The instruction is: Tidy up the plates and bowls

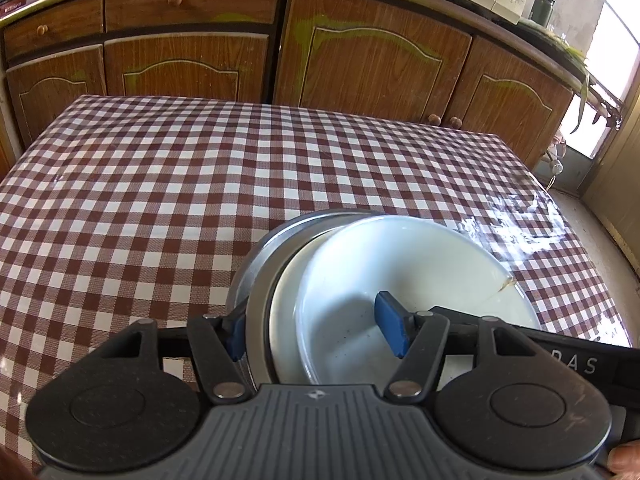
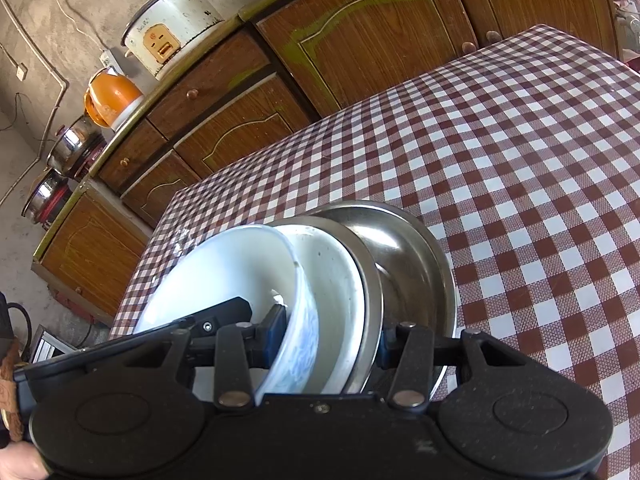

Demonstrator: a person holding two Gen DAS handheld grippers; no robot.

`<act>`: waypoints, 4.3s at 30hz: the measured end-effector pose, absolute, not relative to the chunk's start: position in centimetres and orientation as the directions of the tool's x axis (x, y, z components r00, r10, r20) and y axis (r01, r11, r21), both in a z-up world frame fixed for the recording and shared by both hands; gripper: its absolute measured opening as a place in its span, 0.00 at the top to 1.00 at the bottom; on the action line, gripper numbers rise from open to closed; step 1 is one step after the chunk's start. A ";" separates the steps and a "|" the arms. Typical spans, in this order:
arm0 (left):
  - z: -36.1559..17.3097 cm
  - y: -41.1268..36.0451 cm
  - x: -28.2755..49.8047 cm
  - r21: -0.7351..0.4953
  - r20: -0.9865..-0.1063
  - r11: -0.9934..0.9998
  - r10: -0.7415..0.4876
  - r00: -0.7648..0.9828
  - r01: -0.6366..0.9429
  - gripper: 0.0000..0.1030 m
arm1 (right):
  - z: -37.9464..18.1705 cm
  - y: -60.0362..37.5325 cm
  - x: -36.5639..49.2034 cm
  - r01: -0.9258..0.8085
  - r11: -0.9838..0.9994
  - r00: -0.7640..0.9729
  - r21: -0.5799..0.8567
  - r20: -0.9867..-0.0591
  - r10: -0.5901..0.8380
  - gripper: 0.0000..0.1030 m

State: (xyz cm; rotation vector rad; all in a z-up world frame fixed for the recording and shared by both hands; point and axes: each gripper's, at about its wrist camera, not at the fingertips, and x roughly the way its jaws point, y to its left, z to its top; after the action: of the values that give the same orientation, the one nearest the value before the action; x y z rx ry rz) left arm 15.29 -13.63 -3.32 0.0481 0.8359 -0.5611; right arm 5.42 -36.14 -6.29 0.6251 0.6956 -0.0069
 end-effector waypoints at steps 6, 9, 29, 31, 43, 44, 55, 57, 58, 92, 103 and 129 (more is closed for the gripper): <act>-4.4 -14.4 16.0 -0.179 -0.725 0.855 -0.450 0.522 0.487 0.38 | -7.0 -36.5 6.0 0.220 0.813 0.767 0.539 -0.611 0.198 0.48; -5.2 -14.7 16.3 -0.187 -0.735 0.855 -0.448 0.509 0.484 0.38 | -7.6 -36.6 6.2 0.230 0.812 0.758 0.536 -0.622 0.196 0.48; -3.6 -15.4 15.9 -0.066 -0.701 0.883 -0.373 0.608 0.465 0.25 | -4.3 -37.1 4.8 0.202 0.882 0.815 0.425 -0.572 0.089 0.40; -2.9 -15.1 15.4 -0.048 -0.692 0.885 -0.364 0.623 0.464 0.22 | -3.4 -36.8 3.8 0.197 0.896 0.826 0.398 -0.559 0.067 0.38; 0.5 -11.6 8.8 -0.043 -0.662 0.897 -0.355 0.660 0.439 0.09 | 0.1 -33.8 -3.3 0.145 0.956 0.851 0.255 -0.524 0.010 0.23; 0.7 -11.5 8.2 -0.053 -0.662 0.896 -0.362 0.656 0.440 0.08 | 0.1 -33.6 -4.0 0.141 0.959 0.849 0.244 -0.529 0.009 0.23; 1.2 -11.3 3.0 -0.030 -0.675 0.901 -0.338 0.656 0.432 0.00 | -0.1 -32.2 -10.0 0.131 0.976 0.826 0.176 -0.564 -0.009 0.22; 1.0 -11.3 2.3 -0.029 -0.679 0.900 -0.337 0.652 0.435 0.00 | -0.4 -32.0 -10.9 0.107 0.980 0.824 0.170 -0.567 0.009 0.22; 0.9 -11.3 2.1 -0.026 -0.680 0.899 -0.336 0.651 0.436 0.00 | -0.5 -31.9 -11.0 0.099 0.981 0.820 0.169 -0.572 0.016 0.22; 2.4 -10.6 -1.3 0.000 -0.620 0.901 -0.340 0.707 0.433 0.00 | -0.2 -30.5 -13.5 0.065 0.983 0.825 0.170 -0.563 0.043 0.22; 2.5 -10.6 -1.2 -0.003 -0.614 0.900 -0.346 0.709 0.436 0.00 | -0.4 -30.6 -13.3 0.063 0.982 0.821 0.178 -0.569 0.050 0.22; 2.0 -11.0 -0.8 -0.016 -0.619 0.894 -0.360 0.698 0.447 0.00 | -1.2 -30.9 -12.7 0.076 0.977 0.808 0.201 -0.586 0.057 0.22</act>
State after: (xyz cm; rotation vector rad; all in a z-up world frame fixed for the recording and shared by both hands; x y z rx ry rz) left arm -0.84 -10.97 2.00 0.1392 0.6589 -0.4516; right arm -12.70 -30.90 -1.19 0.2201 0.6305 -0.0104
